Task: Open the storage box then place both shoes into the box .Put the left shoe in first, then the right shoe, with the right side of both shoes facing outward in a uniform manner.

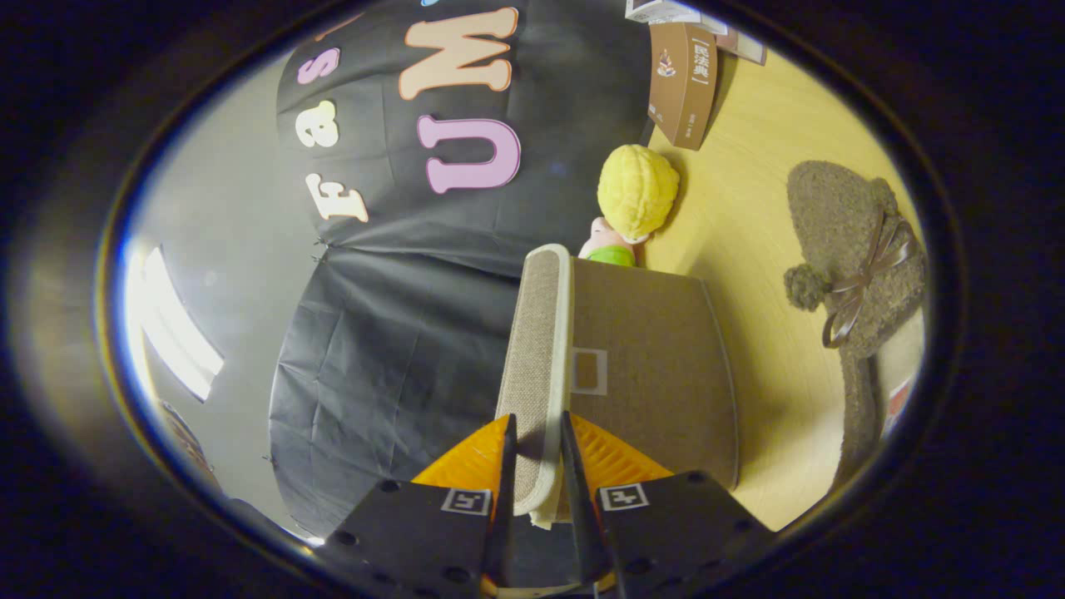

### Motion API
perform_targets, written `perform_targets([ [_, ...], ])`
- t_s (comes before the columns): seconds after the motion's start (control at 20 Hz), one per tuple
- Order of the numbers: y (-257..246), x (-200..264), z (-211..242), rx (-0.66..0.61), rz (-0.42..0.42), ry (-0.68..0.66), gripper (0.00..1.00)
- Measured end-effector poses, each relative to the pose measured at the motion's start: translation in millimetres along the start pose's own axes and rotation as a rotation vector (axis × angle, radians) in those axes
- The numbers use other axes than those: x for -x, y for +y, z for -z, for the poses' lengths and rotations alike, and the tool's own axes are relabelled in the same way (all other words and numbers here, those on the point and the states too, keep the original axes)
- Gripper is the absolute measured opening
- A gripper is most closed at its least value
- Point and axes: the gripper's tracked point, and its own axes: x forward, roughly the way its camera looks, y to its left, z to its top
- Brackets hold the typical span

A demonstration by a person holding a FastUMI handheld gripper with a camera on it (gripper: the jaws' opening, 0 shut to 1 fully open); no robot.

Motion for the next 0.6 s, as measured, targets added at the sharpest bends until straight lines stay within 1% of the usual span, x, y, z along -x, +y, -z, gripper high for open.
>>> perform_targets([
  [0.05,3.6,1.0,4.0,0.005,-0.008,0.017,0.32],
  [0.15,12.2,0.2,12.1,0.025,-0.021,0.053,0.32],
  [0.25,23.6,0.0,22.7,0.043,-0.053,0.09,0.32],
  [0.3,23.6,-5.4,22.2,0.056,-0.049,0.081,0.32],
  [0.4,28.1,-10.3,19.1,0.073,-0.058,0.075,0.18],
  [0.45,26.3,-5.6,24.4,0.087,-0.048,0.085,0.11],
  [0.6,28.8,-2.0,30.1,0.121,-0.029,0.105,0.06],
])
